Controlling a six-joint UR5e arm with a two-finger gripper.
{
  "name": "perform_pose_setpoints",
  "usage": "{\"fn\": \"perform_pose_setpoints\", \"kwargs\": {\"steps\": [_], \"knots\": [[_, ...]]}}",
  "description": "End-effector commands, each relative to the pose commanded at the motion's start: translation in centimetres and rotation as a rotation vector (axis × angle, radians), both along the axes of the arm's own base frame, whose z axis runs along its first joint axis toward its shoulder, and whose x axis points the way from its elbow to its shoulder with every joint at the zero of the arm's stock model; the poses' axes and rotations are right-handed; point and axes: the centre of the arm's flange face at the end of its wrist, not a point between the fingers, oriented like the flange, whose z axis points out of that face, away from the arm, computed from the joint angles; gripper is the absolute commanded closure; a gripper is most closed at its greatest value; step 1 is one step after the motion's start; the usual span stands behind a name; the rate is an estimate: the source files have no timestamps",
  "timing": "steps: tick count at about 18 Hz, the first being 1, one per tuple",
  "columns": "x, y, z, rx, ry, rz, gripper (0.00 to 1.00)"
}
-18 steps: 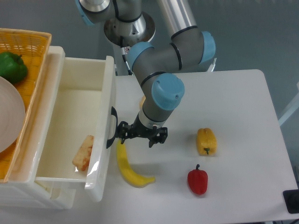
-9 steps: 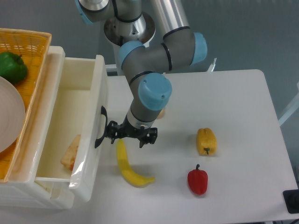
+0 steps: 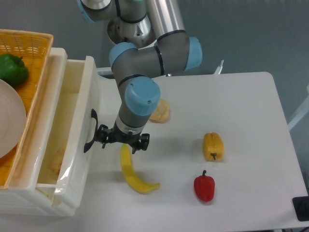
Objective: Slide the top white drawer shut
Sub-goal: 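Push the drawer front with the gripper, sliding the drawer into the cabinet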
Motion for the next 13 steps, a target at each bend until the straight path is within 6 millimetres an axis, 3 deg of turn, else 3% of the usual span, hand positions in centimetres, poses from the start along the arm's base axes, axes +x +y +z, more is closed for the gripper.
{"fn": "perform_pose_setpoints", "kwargs": {"steps": [13], "knots": [[2.2, 0.8, 0.2, -0.018, 0.029, -0.042, 0.00]]}}
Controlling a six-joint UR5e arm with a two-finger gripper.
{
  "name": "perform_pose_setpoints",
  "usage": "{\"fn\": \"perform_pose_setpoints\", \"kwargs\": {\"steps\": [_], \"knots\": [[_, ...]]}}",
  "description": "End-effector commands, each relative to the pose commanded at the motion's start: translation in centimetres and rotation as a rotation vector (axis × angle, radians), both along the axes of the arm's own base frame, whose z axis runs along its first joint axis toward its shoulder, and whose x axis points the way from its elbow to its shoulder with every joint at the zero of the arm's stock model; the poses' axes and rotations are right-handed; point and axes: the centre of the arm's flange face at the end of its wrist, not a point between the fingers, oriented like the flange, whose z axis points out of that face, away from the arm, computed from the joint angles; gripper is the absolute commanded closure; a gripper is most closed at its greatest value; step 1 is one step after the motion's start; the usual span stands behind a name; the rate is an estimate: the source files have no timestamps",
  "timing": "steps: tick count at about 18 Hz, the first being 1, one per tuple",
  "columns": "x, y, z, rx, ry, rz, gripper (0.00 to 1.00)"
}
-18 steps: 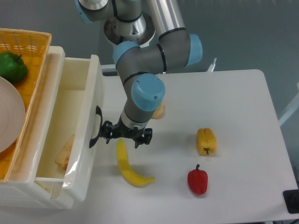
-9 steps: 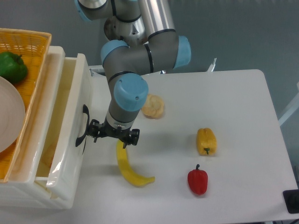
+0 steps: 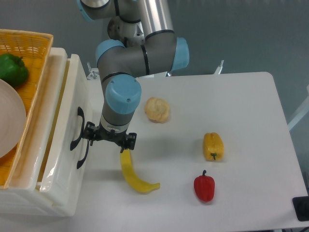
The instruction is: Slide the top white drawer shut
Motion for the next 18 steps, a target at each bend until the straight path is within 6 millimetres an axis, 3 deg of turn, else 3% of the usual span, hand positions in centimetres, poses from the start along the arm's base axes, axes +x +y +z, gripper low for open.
{"fn": "perform_pose_setpoints", "kwargs": {"steps": [18], "knots": [[0.10, 0.17, 0.07, -0.003, -0.012, 0.042, 0.00]]}}
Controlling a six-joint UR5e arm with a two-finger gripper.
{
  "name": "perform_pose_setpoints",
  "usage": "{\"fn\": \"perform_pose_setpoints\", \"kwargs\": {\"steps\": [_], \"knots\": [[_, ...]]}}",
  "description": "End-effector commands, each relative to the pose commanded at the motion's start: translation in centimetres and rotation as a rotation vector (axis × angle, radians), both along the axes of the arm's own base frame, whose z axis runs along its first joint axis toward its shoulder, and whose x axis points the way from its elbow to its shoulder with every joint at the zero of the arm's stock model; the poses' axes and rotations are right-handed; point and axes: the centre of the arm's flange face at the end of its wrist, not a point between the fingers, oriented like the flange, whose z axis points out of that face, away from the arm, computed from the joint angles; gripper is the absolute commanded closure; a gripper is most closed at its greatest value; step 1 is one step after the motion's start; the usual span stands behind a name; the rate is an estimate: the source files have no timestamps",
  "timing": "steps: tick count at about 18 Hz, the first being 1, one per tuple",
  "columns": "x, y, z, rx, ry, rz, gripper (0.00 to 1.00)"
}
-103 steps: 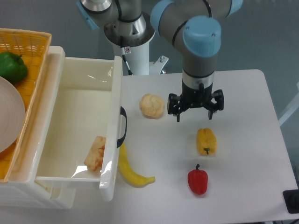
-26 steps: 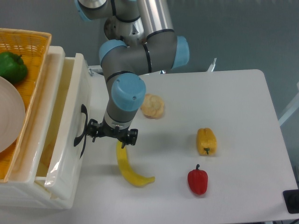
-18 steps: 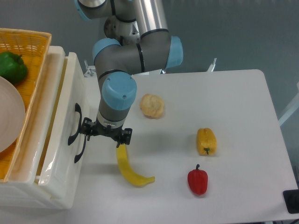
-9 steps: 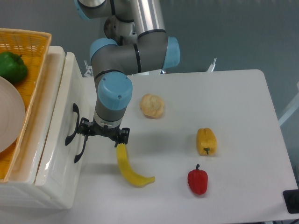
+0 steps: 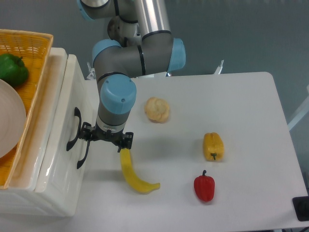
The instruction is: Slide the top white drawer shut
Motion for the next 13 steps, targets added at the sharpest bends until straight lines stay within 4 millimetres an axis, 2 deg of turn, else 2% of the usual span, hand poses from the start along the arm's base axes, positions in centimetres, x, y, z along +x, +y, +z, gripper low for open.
{"fn": "perform_pose_setpoints", "kwargs": {"steps": [13], "knots": [[0.07, 0.01, 0.06, 0.008, -0.013, 0.011, 0.00]]}}
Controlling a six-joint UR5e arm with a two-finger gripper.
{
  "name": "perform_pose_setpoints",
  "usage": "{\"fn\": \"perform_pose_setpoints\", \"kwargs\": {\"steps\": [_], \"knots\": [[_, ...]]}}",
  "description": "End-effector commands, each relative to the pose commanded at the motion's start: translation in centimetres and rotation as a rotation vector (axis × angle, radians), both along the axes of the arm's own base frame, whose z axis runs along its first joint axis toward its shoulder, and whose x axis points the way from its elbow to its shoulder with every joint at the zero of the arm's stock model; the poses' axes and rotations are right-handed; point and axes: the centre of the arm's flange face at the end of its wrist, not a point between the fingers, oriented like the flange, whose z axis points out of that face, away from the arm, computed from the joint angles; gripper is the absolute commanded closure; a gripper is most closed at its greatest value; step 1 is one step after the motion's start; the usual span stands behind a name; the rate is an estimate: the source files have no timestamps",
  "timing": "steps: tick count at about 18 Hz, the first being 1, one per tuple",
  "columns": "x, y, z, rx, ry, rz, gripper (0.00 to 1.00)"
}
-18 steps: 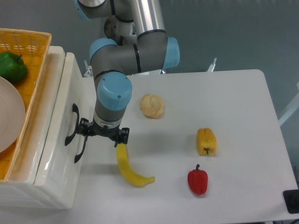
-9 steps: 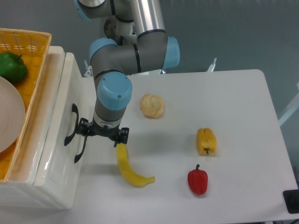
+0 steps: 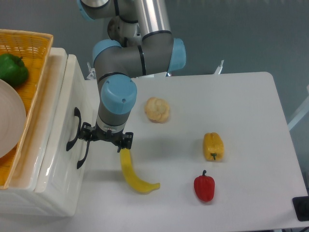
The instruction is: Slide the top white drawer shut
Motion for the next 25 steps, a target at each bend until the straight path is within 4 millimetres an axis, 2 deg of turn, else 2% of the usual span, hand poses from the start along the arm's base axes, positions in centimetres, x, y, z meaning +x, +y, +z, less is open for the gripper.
{"fn": "perform_pose_setpoints", "kwargs": {"steps": [13, 17, 21, 25], "knots": [[-0.2, -0.1, 0.1, -0.003, 0.000, 0.015, 0.00], [-0.9, -0.2, 0.2, -0.001, 0.009, 0.011, 0.00], [-3.0, -0.5, 1.3, 0.005, 0.051, 0.014, 0.00], [-5.9, -2.1, 1.9, -0.012, 0.137, -0.071, 0.00]]}}
